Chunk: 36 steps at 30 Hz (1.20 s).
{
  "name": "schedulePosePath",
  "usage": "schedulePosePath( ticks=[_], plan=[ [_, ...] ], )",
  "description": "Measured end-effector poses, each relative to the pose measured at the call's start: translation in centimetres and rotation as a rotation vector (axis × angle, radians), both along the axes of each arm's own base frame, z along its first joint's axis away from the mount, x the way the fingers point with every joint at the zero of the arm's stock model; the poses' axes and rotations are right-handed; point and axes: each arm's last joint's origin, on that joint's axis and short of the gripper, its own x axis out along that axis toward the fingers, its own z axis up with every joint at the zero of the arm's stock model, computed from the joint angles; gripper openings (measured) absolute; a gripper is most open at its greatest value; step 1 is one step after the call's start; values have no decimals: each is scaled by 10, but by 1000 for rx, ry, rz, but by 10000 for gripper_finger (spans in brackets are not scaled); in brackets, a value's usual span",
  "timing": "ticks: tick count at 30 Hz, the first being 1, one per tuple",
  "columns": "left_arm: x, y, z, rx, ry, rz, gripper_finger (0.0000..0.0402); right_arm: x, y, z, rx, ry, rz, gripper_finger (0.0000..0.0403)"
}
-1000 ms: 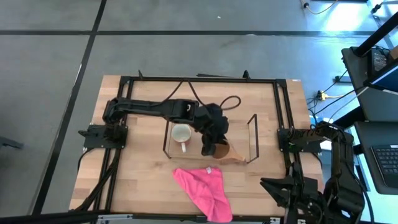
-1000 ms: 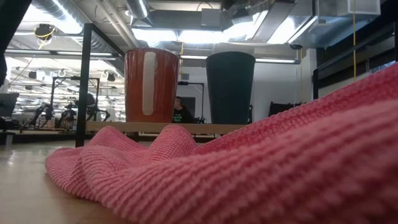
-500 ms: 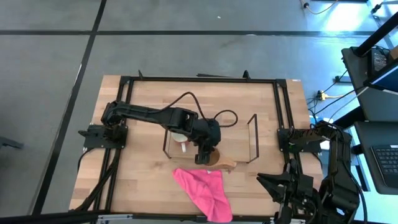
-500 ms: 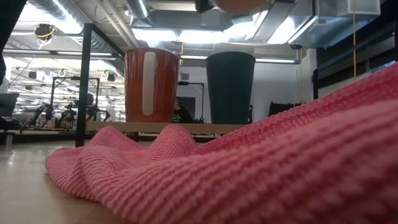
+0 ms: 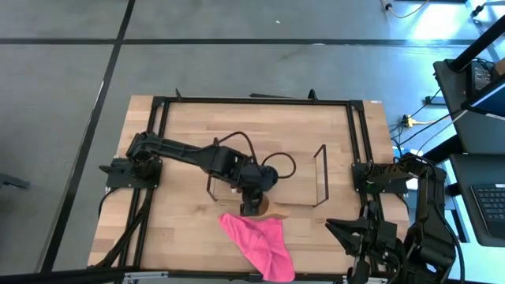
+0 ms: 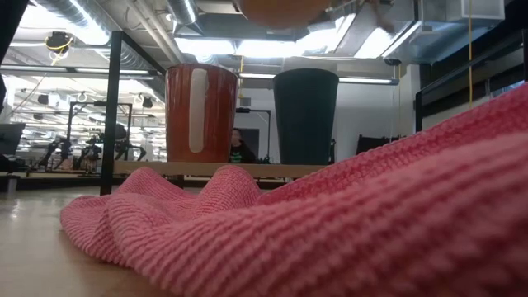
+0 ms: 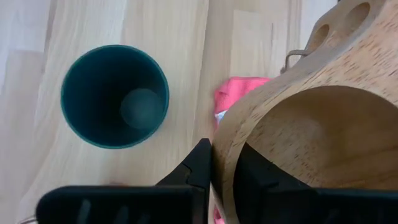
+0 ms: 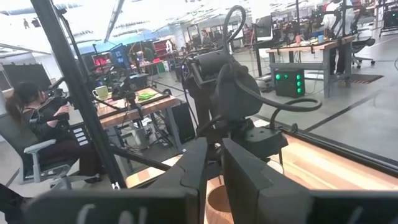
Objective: Stack small to large cups/mugs on shelf
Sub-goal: Move wooden mug from the bottom to the top
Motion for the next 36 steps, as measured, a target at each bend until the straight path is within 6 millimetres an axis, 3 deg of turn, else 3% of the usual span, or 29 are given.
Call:
schedulePosePath(
  ticks=[12, 16, 21, 31, 36],
  plan=[
    [-7, -28, 0, -58, 3, 58, 32, 5, -1, -3, 55, 110, 43, 49],
    [-10, -38, -1, -64, 0, 57, 32, 11, -3, -6, 222, 163, 57, 49],
    [-15, -48, -18, -29, 46, 52, 32, 27, -8, -14, 412, 283, 44, 49],
    [-39, -112, -49, -46, 16, 36, 32, 37, -1, -22, 470, 222, 14, 49],
    [-49, -133, -61, -40, -12, 30, 32, 38, 1, -23, 536, 221, 12, 49]
  ],
)
